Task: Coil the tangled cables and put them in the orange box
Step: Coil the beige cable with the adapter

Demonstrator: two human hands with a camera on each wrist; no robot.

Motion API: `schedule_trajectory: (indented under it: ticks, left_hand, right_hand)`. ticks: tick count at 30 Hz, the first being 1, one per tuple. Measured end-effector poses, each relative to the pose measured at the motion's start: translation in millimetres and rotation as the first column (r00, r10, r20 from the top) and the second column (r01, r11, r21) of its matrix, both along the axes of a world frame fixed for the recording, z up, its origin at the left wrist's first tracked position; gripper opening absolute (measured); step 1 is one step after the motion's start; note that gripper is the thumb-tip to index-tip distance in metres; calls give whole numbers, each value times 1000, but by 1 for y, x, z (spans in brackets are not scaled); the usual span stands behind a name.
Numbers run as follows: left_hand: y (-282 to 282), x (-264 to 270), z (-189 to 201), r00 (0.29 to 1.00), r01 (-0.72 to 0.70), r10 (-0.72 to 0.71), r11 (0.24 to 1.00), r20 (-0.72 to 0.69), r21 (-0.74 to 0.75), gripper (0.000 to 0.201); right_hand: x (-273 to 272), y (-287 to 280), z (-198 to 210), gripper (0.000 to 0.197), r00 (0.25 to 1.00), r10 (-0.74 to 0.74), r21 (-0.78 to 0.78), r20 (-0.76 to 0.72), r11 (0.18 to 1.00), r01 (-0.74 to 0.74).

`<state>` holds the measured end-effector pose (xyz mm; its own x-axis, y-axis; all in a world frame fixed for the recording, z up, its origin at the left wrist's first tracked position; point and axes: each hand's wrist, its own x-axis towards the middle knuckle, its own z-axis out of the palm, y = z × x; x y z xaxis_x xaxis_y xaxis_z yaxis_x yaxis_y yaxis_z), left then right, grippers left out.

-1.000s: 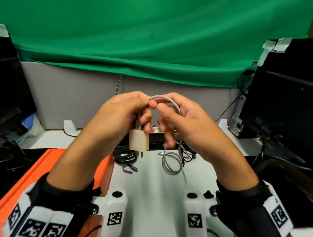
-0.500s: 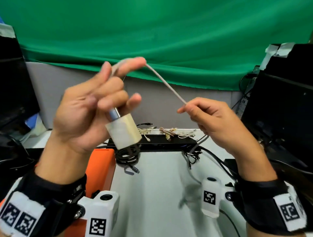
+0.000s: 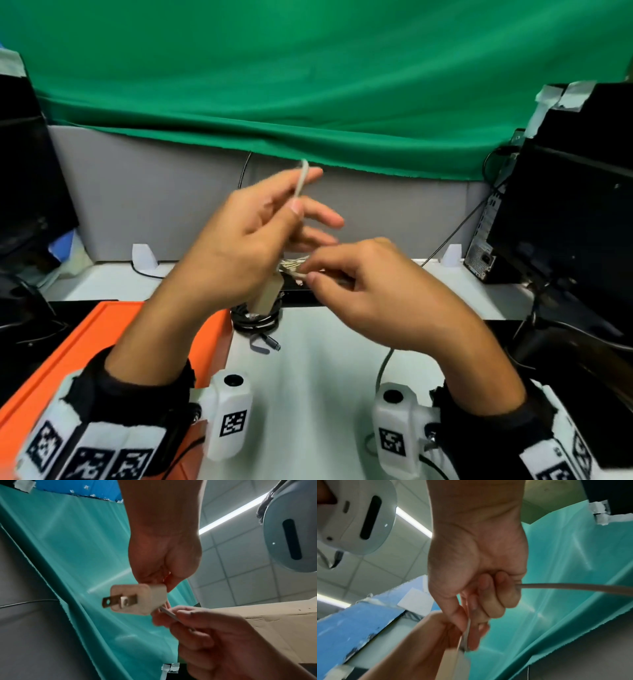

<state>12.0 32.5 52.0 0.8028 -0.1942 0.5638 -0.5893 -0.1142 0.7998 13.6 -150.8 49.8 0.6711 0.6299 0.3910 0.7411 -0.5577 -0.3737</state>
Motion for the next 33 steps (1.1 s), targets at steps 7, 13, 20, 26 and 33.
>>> schedule_trajectory:
  ticks: [7,13,20,26,33]
  left_hand:
    - [0,-8,-2,907,330,-286,939,-311,98,32]
    - [-9,-10,1,795,432,-545,818,-268,-381,25]
    - [12,-8,20,702,476,-712,441,26,-761,46]
    - [3,-7,13,986,166,-138,835,93,-524,25]
    - [-6,-10,-3,982,-161,89,854,166,495,29]
  right_hand:
    - [0,-36,19,8,973,220,513,-67,844,-155]
    - [18,-33,14,11,990,-46,562,130,826,-36]
    - [39,-21,-12,34,977,-184,274,-103,939,206]
    - [19,-5,-9,27,981,-32,-15,-189,999,30]
    - [-2,-20,10,24,987,71,139,-146,989,-51]
